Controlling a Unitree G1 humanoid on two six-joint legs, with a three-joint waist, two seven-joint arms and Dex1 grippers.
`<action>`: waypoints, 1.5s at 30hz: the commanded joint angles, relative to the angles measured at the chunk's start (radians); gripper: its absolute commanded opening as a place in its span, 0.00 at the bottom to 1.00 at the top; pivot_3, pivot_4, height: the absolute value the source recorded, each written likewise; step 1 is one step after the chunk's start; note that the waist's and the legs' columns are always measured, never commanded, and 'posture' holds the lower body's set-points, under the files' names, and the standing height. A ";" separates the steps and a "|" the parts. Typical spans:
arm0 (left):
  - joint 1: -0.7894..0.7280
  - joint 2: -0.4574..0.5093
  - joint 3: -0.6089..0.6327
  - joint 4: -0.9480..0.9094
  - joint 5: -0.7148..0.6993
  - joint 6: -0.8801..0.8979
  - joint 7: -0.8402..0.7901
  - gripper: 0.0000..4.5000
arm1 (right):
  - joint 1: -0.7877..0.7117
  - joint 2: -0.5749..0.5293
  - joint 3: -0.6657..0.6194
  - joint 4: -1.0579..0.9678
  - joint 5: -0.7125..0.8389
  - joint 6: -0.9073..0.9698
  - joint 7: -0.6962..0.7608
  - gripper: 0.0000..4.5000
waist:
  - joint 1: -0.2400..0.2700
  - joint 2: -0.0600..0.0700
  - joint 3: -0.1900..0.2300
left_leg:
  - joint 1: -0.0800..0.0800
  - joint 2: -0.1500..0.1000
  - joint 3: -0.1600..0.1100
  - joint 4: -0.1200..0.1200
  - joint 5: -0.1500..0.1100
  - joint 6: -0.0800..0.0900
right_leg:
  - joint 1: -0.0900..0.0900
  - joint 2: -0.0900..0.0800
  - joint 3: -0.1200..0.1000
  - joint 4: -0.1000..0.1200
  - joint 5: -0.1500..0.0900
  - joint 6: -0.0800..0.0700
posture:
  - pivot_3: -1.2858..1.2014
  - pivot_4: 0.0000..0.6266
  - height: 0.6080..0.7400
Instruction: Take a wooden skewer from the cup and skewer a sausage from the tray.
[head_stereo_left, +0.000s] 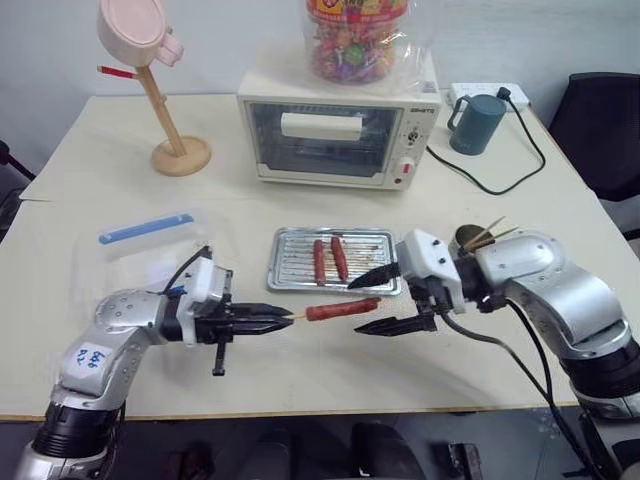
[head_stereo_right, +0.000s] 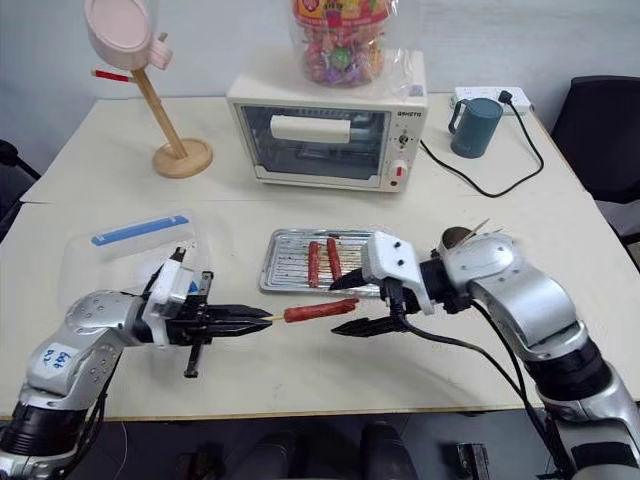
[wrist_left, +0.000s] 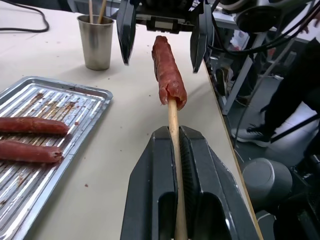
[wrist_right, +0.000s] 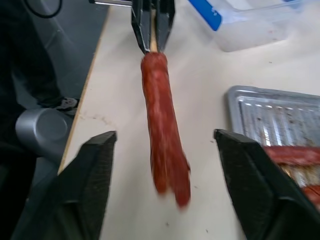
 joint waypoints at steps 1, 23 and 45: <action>0.070 0.008 0.101 -0.062 -0.056 -0.008 0.025 0.00 | 0.068 0.012 -0.139 -0.018 0.075 -0.101 0.006 0.99 | 0.001 0.000 0.000 | 0.000 0.000 0.000 0.000 0.000 0.000 | 0.000 0.000 0.000 0.000 0.000 0.000 | 0.52 0.24 1.00; 0.182 -0.111 0.597 0.131 -0.100 0.051 0.644 0.00 | 0.493 0.199 -0.347 -0.114 0.132 -0.414 -0.182 0.99 | 0.004 -0.005 -0.002 | 0.003 0.000 0.000 -0.001 0.000 0.000 | 0.002 0.000 0.001 0.001 0.000 0.000 | 0.52 0.24 1.00; -0.208 0.360 0.291 0.973 0.194 -0.361 -0.148 0.00 | 0.479 0.179 -0.299 -0.080 0.112 -0.441 -0.194 0.99 | 0.000 -0.007 -0.002 | 0.002 0.000 0.001 -0.003 0.000 -0.001 | 0.000 0.000 0.000 0.002 -0.001 -0.002 | 0.52 0.24 1.00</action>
